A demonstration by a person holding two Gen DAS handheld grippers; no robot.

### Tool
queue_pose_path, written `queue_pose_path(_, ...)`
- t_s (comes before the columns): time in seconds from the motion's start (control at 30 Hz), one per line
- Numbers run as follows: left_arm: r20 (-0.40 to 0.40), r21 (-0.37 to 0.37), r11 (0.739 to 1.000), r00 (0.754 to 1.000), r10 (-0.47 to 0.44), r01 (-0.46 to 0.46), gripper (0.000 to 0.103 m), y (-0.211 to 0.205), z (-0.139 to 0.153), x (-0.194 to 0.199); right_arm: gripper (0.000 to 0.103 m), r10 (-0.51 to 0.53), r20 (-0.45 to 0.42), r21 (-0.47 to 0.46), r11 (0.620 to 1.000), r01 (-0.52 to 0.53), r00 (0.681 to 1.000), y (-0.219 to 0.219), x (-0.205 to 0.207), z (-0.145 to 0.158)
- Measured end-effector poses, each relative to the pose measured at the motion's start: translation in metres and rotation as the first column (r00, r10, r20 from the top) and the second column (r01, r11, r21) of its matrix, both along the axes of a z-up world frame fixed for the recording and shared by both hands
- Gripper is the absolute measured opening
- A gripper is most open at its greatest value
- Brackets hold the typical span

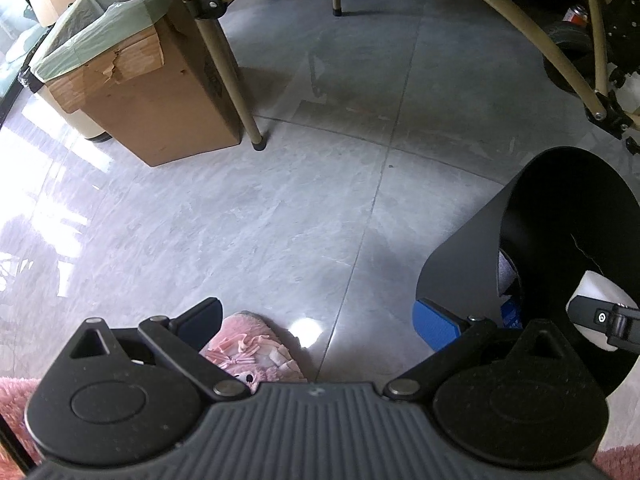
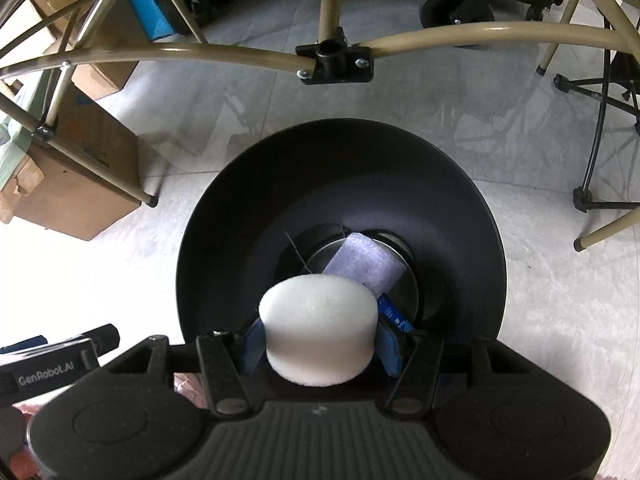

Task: Collect trash
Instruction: 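Open the right tool to drop the white foam cylinder into the bin, then raise both tools from the bin back toward the table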

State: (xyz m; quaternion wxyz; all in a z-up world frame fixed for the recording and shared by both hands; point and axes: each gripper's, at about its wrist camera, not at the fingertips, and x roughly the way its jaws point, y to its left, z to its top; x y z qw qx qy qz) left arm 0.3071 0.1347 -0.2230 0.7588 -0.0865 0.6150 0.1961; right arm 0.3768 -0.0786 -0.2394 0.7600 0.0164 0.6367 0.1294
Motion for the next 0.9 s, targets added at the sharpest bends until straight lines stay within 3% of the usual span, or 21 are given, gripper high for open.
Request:
queue_pose_path(0.03, 0.000, -0.001, 1.000, 1.000, -0.002, 0.002, 0.103, -0.0008, 0.0000, 0.0001, 0.058, -0.004, 0.003, 0.001, 1.000, 0.004, 1.000, -0.0006, 0.0001, 0.0004)
queue_pose_path(0.07, 0.001, 0.000, 1.000, 1.000, -0.003, 0.003, 0.103, -0.0010, 0.0000, -0.0001, 0.072, -0.004, 0.002, 0.002, 1.000, 0.004, 1.000, -0.0003, 0.0008, 0.0002)
queue_pose_path(0.1, 0.000, 0.000, 1.000, 1.000, -0.001, 0.001, 0.103, -0.0012, 0.0000, -0.0002, 0.092, -0.004, -0.001, -0.002, 1.000, 0.004, 1.000, 0.0003, 0.0013, 0.0000)
queue_pose_path(0.17, -0.001, -0.001, 1.000, 1.000, 0.001, -0.001, 0.103, -0.0018, 0.0000, -0.0001, 0.103, 0.001, 0.000, -0.019, 1.000, -0.001, 1.000, 0.0014, 0.0020, -0.0015)
queue_pose_path(0.9, 0.003, 0.000, 1.000, 1.000, -0.007, 0.007, 0.103, -0.0044, 0.0017, 0.0020, 0.103, -0.009, 0.021, -0.023, 1.000, 0.010, 1.000, -0.0020, -0.0034, 0.0014)
